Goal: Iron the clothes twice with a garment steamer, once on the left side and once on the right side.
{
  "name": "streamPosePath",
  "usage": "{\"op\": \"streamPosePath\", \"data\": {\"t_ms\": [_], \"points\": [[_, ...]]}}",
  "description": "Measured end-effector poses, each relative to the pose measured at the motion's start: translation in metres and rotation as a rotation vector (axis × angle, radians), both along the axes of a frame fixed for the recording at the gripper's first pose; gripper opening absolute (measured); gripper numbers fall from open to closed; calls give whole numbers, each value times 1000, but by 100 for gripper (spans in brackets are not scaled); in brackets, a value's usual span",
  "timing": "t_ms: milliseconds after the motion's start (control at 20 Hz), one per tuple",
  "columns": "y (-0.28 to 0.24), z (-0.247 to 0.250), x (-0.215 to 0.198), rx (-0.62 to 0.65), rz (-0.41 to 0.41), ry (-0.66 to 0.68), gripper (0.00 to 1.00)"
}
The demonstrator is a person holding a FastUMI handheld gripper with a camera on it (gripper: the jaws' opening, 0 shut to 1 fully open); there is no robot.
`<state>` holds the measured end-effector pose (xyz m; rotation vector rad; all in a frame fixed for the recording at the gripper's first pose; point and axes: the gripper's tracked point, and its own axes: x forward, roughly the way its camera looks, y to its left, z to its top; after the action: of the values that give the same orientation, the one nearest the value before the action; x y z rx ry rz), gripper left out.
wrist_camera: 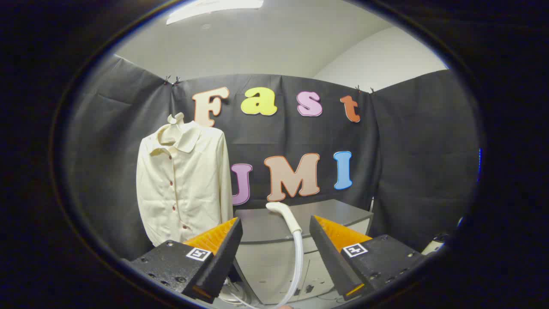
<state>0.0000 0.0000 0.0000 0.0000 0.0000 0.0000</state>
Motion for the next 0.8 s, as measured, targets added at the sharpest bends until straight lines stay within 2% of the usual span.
{"op": "streamPosePath", "data": {"t_ms": [250,800], "points": [[-8,-2,20,43,40,29,96],[-26,-18,36,-11,82,76,97]]}}
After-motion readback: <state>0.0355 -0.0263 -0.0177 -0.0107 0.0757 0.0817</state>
